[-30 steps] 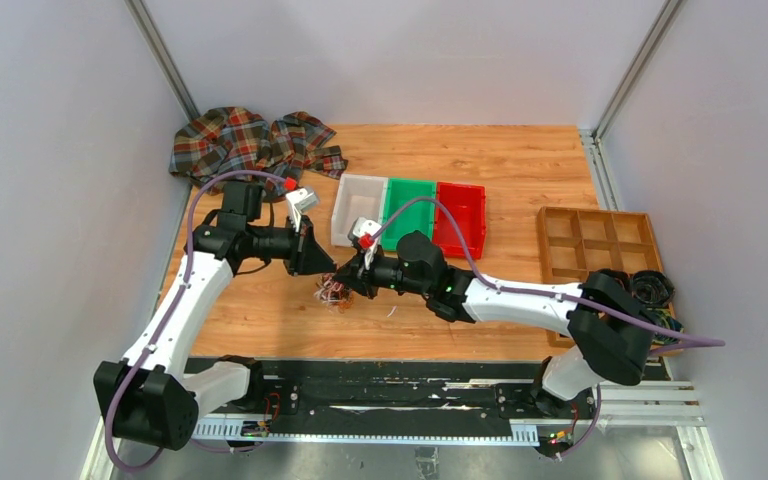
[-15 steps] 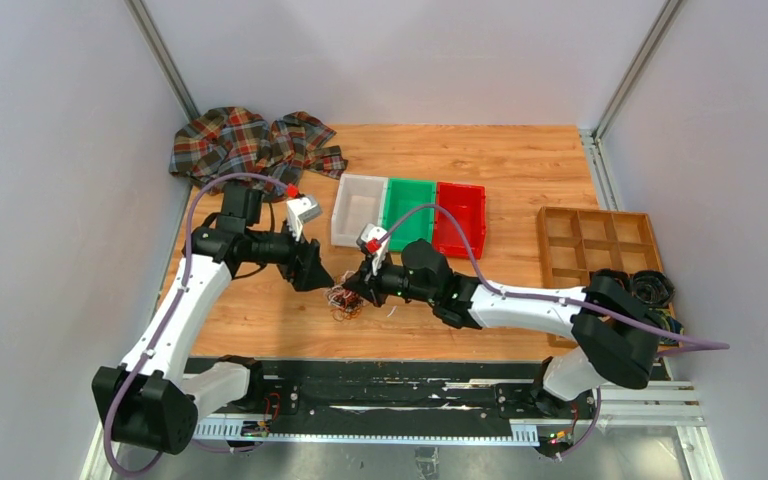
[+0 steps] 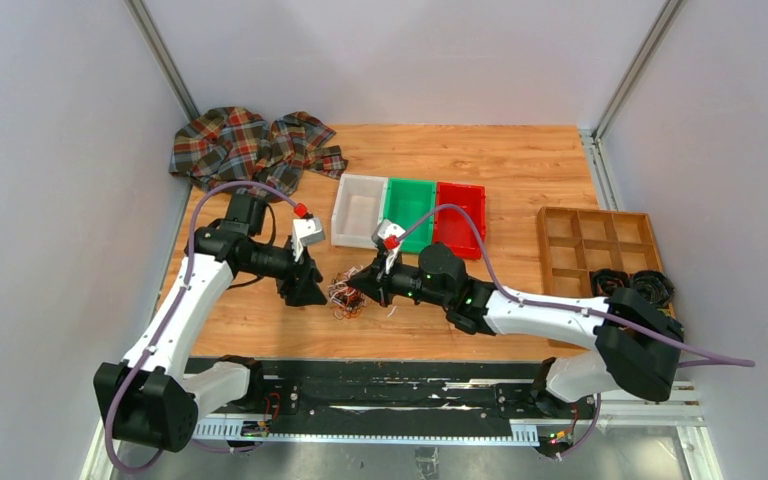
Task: Untangle the cables
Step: Untie the cable.
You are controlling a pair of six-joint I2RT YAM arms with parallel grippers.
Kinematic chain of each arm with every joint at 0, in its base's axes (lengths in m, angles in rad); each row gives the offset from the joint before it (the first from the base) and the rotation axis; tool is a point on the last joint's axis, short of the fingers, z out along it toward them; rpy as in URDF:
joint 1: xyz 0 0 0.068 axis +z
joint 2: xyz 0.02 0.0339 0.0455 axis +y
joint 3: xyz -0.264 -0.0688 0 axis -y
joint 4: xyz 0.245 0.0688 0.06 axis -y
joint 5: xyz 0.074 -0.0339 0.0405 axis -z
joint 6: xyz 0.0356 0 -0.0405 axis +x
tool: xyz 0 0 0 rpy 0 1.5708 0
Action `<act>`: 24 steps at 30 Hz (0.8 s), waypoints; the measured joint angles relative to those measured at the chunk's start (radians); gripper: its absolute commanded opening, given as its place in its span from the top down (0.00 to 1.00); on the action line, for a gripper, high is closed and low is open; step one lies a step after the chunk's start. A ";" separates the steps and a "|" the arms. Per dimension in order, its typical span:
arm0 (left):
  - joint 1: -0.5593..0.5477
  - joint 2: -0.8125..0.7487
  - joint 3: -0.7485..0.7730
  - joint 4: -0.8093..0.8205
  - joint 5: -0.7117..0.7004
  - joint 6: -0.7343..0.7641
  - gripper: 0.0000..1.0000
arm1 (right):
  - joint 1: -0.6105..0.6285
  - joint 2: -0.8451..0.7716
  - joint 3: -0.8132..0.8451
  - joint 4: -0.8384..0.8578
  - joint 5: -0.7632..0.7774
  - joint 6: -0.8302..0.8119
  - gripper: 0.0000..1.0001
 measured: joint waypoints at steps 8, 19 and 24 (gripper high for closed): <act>0.000 -0.013 0.000 -0.023 0.043 0.087 0.46 | 0.000 -0.035 -0.006 0.033 -0.029 0.029 0.99; 0.000 -0.033 0.013 -0.032 0.113 0.140 0.97 | -0.001 -0.055 -0.007 0.040 -0.062 0.048 0.99; 0.000 -0.037 0.021 -0.035 0.122 0.140 0.99 | -0.001 -0.064 -0.007 0.040 -0.066 0.053 0.99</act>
